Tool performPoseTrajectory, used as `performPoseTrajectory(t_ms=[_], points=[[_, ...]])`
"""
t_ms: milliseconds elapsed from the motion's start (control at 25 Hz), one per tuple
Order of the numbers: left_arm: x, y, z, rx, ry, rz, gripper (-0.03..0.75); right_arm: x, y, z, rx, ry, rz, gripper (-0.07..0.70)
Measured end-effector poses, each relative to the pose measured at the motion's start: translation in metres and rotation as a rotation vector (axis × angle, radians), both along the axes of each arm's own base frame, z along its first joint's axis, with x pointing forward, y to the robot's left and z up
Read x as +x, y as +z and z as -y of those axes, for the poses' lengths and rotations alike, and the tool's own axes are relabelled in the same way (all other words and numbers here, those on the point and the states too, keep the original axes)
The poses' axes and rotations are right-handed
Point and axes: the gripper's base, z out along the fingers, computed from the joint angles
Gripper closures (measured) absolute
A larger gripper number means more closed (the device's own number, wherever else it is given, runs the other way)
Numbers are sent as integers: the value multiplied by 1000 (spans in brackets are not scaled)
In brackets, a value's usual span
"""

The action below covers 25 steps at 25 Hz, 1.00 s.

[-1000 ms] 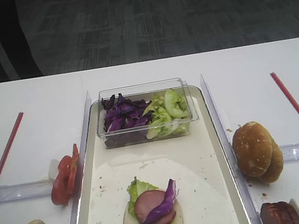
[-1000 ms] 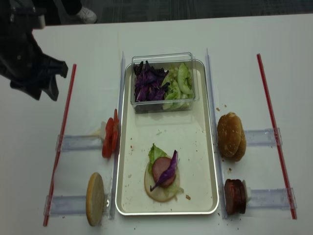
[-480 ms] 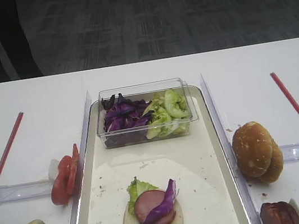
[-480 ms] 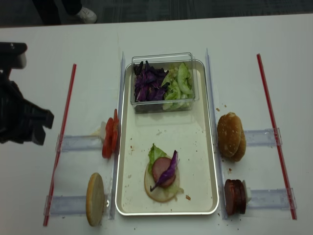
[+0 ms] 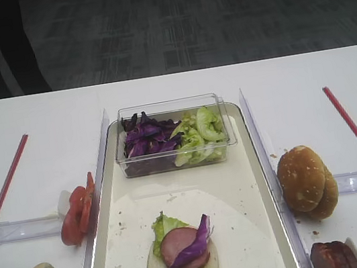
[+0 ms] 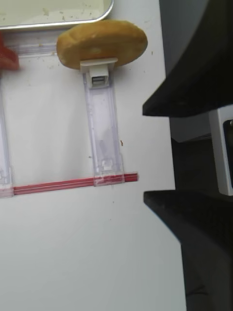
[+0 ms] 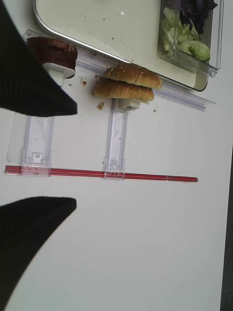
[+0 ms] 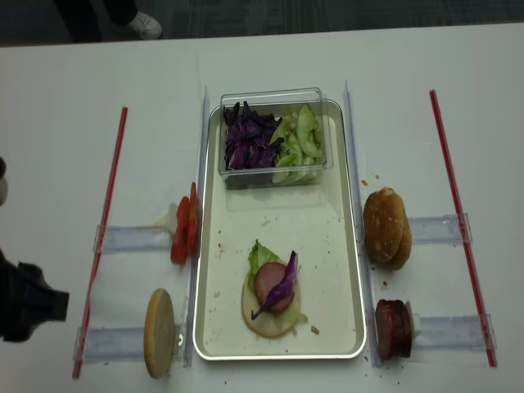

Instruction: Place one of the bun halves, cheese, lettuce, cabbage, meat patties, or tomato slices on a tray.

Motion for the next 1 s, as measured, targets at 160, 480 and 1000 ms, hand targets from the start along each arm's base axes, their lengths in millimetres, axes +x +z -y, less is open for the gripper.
performPoseTrajectory(t_ms=[160, 480, 1000], points=[[-22, -4, 1, 1, 0, 46, 360, 0, 0, 0, 0, 0, 0, 244], [-47, -20, 1, 2, 0, 85, 360, 0, 0, 0, 0, 0, 0, 244], [-77, -25, 2, 8, 2, 270, 360, 0, 0, 0, 0, -2, 0, 244]])
